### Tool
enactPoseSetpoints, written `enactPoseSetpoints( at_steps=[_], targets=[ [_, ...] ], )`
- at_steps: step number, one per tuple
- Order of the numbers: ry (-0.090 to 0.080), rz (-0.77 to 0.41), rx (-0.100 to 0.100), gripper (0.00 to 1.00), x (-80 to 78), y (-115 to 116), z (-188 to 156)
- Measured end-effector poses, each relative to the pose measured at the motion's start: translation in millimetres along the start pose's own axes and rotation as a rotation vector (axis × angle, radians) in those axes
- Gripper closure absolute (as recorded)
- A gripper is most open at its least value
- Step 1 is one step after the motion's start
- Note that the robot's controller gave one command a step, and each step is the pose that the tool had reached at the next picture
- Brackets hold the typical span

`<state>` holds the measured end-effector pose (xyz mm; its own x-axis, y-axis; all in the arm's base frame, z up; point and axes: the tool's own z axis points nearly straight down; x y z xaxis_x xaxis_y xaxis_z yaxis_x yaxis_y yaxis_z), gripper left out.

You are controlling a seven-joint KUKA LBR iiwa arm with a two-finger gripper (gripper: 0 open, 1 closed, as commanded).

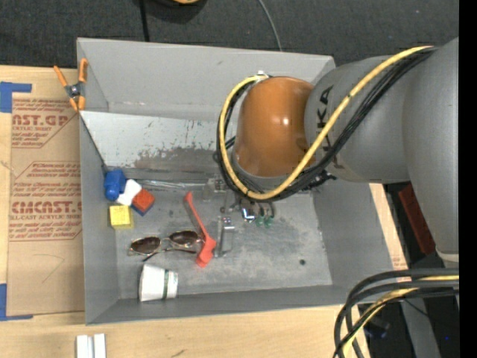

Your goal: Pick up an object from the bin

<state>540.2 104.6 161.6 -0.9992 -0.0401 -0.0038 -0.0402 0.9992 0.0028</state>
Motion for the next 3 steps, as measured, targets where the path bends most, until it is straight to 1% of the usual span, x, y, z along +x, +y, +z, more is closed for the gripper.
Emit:
enactPoseSetpoints(
  at_steps=[1, 2, 3],
  targets=[
    [0.000, 0.077, 0.001, 0.00, 1.8, 8, 33],
    [-0.002, -0.155, 0.001, 0.00, 3.9, 39, 73],
    [0.001, -0.184, 0.001, 1.00, 7.0, 32, 86]
  ],
)
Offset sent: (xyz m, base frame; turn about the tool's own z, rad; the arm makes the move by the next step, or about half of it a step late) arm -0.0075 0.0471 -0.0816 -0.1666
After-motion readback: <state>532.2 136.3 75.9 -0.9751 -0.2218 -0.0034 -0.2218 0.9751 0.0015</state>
